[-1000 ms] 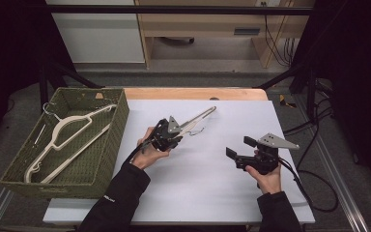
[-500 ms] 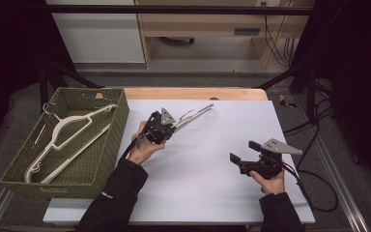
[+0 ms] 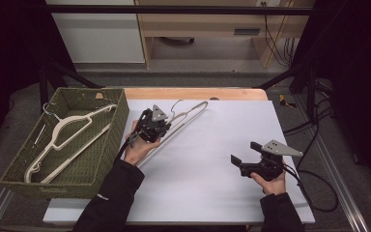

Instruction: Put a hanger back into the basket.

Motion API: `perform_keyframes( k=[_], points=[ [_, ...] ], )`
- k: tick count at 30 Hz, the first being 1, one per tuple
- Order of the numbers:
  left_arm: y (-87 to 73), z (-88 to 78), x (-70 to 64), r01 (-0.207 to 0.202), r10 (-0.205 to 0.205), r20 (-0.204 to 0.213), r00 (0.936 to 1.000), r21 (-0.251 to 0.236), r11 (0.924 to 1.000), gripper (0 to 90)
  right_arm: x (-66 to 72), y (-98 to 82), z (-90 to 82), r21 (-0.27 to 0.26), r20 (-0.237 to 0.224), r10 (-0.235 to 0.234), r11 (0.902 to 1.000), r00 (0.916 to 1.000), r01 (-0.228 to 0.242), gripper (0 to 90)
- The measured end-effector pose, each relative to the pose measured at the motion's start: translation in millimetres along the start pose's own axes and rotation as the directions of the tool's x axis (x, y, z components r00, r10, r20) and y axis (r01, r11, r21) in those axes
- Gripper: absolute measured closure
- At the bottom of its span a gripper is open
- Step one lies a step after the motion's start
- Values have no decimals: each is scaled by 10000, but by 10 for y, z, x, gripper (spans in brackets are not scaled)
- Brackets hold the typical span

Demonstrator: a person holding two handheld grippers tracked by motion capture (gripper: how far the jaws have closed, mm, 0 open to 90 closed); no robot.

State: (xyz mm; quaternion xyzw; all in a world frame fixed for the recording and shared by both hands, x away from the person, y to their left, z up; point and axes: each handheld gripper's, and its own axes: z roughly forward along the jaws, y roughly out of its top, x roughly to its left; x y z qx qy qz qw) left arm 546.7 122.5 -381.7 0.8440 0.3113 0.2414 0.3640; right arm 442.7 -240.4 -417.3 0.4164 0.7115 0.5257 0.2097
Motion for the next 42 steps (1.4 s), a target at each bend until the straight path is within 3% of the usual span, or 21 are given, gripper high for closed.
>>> perform_keyframes(
  k=[1,3,4,7,12,22,25,26,33,36,42],
  points=[
    [-3,-35,-17,228,-226,38,9997,-317,9992,858,4,2,-9,-17,-34,25,10000,10000,-25,52],
    [1,-123,-2,9,-8,81,10000,-222,9998,859,4,7,-31,-74,-8,11,10000,10000,-11,48],
    [4,-164,-22,319,-312,135,9994,-562,9979,859,2,10,-49,-113,-20,-33,9999,10000,33,43],
    [19,-305,-13,275,-261,237,9994,-609,9978,859,1,14,-64,-142,-22,-46,9999,10000,46,40],
    [62,-559,-32,637,-569,568,9968,-1249,9901,859,-11,25,-109,-231,60,-53,9997,10000,54,36],
    [234,-1109,-67,288,-107,951,9954,-1919,9810,859,-26,30,-156,-256,206,-101,9996,9997,106,32],
    [271,-1220,-53,397,-194,1001,9948,-2057,9778,859,-30,31,-162,-253,246,-116,9996,9996,122,31],
    [280,-1264,-29,278,-79,1010,9949,-1970,9800,859,-31,31,-164,-247,248,-110,9996,9996,116,31],
    [312,-1538,113,298,-68,1087,9940,-2112,9770,859,-35,38,-181,-300,244,-152,9994,9996,159,29],
    [312,-1638,199,513,-265,1115,9934,-2261,9727,859,-35,40,-186,-283,216,-199,9994,9996,206,28],
    [297,-1815,375,348,-158,900,9958,-2138,9763,859,-28,46,-184,-269,252,-184,9995,9995,191,26]
  ],
)
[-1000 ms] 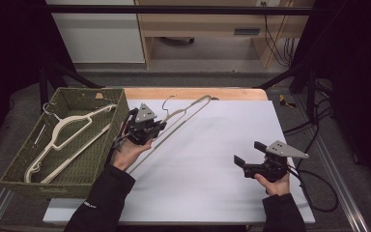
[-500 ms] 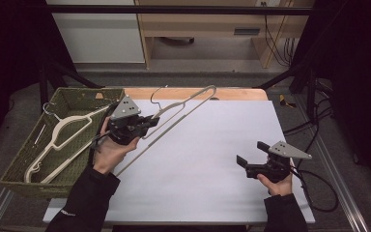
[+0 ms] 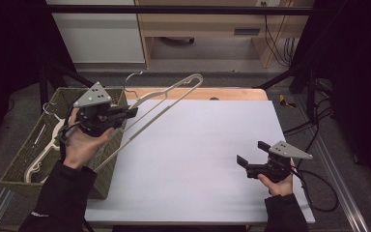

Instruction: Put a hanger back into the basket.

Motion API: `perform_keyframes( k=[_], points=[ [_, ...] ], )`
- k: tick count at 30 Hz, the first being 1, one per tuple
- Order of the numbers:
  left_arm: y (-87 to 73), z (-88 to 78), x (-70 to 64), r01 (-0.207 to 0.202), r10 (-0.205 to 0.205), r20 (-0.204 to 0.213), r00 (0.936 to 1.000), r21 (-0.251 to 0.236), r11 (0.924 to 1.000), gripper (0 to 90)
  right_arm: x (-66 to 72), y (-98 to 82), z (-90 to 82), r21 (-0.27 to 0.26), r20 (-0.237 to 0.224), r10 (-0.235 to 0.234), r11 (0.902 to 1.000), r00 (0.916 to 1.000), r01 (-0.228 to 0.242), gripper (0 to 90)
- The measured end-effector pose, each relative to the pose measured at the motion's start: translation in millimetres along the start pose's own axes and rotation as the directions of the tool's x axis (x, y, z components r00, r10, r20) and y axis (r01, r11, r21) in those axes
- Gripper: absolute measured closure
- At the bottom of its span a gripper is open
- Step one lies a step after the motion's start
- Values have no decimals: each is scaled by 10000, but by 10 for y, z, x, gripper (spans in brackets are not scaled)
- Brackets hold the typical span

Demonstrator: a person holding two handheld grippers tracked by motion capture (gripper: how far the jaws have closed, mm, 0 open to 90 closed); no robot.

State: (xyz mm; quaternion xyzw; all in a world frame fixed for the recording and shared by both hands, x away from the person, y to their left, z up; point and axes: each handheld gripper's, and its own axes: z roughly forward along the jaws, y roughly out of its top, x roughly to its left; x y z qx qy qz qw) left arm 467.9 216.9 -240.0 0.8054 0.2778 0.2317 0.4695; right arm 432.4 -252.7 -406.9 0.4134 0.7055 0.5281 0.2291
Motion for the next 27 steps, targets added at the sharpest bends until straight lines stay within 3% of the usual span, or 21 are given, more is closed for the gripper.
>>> perform_keyframes(
  k=[4,9,12,16,27],
  points=[
    [3,-107,115,-109,110,-251,9996,59,9999,859,-4,3,-6,-15,-12,0,10000,10000,0,26],
    [-33,-265,292,33,-40,-475,9989,-148,9999,859,-5,1,0,14,-23,-26,10000,10000,26,25],
    [-74,-351,378,40,-41,-622,9981,-22,10000,858,-6,0,1,26,-7,-35,10000,10000,35,25],
    [-157,-468,527,46,-42,-860,9963,52,10000,858,-4,-2,9,55,23,-23,10000,10000,22,25],
    [-484,-695,959,615,-569,-1453,9878,273,9977,858,-8,-9,22,100,69,-22,9999,10000,21,25]
  ],
)
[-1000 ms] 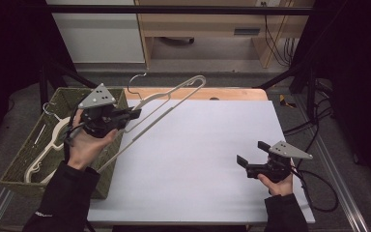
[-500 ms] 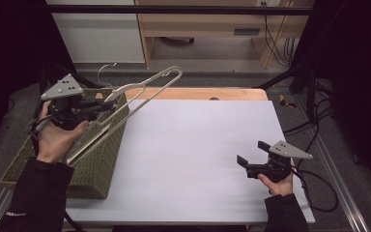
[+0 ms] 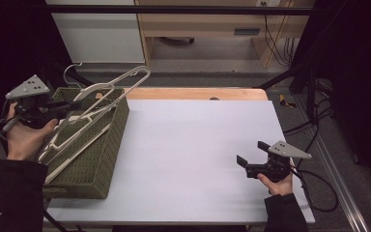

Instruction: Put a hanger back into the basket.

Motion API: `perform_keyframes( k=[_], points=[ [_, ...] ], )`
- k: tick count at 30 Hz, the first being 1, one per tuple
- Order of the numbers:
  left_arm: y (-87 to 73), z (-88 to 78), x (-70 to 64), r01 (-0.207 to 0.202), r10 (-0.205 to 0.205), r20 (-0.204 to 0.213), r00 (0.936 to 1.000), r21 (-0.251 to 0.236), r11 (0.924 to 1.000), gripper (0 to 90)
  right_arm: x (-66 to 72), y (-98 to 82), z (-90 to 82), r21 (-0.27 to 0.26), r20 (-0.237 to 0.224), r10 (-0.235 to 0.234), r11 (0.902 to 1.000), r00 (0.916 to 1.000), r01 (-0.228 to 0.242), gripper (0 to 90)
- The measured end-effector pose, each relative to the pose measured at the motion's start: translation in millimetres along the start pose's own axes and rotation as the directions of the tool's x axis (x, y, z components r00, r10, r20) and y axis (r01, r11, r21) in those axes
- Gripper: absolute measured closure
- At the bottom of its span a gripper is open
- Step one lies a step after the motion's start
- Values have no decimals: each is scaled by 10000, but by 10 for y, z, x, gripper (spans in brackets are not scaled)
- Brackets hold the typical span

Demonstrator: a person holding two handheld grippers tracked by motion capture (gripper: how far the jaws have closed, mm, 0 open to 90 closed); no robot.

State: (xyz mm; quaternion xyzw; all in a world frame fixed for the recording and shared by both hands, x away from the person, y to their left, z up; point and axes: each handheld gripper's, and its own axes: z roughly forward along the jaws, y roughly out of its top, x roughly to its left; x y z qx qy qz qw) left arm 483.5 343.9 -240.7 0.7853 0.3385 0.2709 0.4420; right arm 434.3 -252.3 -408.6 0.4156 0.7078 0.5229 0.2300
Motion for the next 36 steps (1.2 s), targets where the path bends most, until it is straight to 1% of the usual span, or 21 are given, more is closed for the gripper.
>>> perform_keyframes(
  k=[1,2,5,10,12,15,17,22,27,31,33,36],
  points=[
    [-30,-7,46,-4,4,-56,10000,-42,10000,858,0,0,1,7,-2,0,10000,10000,0,25],
    [-64,-20,84,119,-119,-67,9999,52,9999,858,-1,-1,2,7,-8,-4,10000,10000,4,25],
    [-169,-44,207,257,-255,-92,9996,214,9994,858,-2,-2,4,-8,-31,-38,10000,10000,38,24],
    [-274,-53,316,335,-330,-135,9994,397,9987,858,0,-3,10,14,16,-34,10000,10000,34,24],
    [-327,-48,365,478,-472,-173,9987,404,9980,858,1,-4,10,29,-5,-19,10000,10000,19,24],
    [-383,-41,427,550,-541,-181,9984,536,9970,858,0,-3,7,29,2,-12,10000,10000,12,23],
    [-431,-31,475,672,-661,-195,9976,617,9958,858,0,-3,7,28,3,-10,10000,10000,10,23],
    [-521,-9,545,803,-790,-224,9966,673,9945,858,-2,-6,12,59,22,-37,10000,10000,37,23],
    [-624,4,615,941,-904,-477,9948,814,9922,858,-4,-6,11,57,40,-53,10000,10000,53,22],
    [-708,-16,674,1090,-1046,-507,9932,915,9898,858,-4,-8,12,70,33,-28,10000,10000,28,22],
    [-740,-13,680,1201,-1155,-535,9919,928,9884,858,-3,-10,15,74,1,-32,10000,10000,32,22],
    [-794,0,690,1293,-1236,-563,9907,1116,9853,858,-4,-11,18,82,-2,-59,9999,10000,60,21]
  ],
)
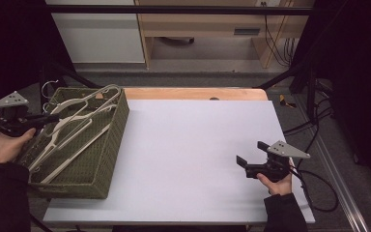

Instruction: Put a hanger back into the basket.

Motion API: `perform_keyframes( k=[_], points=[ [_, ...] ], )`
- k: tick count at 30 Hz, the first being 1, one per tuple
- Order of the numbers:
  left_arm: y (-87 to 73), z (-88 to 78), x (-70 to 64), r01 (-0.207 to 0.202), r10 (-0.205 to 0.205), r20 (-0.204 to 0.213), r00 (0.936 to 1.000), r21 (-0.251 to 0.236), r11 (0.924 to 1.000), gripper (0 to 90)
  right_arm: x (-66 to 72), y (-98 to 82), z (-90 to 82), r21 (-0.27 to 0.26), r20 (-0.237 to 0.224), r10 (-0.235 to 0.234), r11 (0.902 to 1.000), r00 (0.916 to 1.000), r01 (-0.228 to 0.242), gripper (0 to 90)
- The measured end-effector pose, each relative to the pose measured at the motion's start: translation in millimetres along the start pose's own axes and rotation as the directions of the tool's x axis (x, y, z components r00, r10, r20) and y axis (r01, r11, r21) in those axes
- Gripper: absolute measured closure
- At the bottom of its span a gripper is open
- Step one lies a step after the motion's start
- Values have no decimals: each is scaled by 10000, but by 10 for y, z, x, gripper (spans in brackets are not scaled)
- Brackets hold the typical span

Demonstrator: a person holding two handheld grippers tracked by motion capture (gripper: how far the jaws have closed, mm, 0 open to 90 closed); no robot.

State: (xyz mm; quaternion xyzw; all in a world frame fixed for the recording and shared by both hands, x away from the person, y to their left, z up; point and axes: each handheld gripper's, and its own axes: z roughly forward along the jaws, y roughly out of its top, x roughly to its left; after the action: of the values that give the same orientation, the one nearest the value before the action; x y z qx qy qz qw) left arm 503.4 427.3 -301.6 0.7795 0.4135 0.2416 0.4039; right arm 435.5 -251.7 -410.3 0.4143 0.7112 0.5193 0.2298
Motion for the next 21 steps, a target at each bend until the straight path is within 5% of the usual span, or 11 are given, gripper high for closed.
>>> perform_keyframes(
  k=[21],
  points=[
    [-303,354,-92,1182,-1195,119,9928,810,9897,855,-1,5,-6,-26,42,14,10000,10000,-14,17]
  ],
)
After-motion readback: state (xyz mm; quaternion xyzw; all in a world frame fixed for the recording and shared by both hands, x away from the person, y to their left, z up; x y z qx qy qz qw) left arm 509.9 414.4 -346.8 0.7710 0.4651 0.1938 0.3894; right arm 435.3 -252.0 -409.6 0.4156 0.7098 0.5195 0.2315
